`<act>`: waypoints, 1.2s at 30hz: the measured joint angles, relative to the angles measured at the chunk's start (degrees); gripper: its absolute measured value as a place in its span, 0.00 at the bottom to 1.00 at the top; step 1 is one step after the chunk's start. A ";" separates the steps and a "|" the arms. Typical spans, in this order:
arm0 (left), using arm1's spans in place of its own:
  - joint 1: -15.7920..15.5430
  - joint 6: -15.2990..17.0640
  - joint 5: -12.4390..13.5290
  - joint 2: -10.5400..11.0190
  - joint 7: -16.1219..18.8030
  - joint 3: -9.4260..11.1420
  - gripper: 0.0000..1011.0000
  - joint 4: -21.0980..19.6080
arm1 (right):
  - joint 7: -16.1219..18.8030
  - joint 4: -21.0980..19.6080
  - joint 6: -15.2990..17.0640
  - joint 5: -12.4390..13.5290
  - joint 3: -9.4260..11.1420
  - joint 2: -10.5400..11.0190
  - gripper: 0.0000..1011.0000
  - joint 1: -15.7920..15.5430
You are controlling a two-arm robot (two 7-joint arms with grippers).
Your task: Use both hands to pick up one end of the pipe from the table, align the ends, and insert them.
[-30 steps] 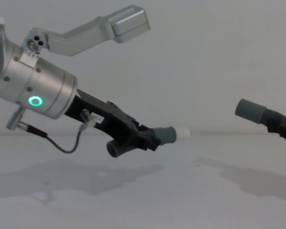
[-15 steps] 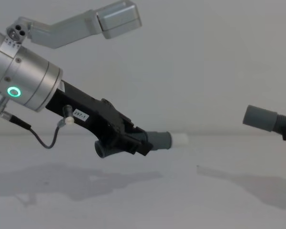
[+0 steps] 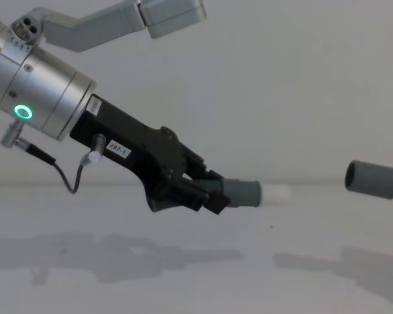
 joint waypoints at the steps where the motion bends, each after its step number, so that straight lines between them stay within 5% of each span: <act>1: -0.40 -0.82 -0.02 -0.17 -0.69 0.33 0.34 0.27 | 0.81 0.14 -0.01 0.26 -0.18 0.21 0.18 0.17; 12: -2.84 -6.52 -0.46 -1.39 -5.93 2.78 0.34 1.37 | 8.78 0.51 1.49 3.11 -2.54 2.54 0.17 2.00; 36: -4.19 -9.34 -0.98 -1.89 -8.48 4.22 0.34 1.52 | 13.23 0.21 2.95 4.88 -3.93 3.96 0.17 2.90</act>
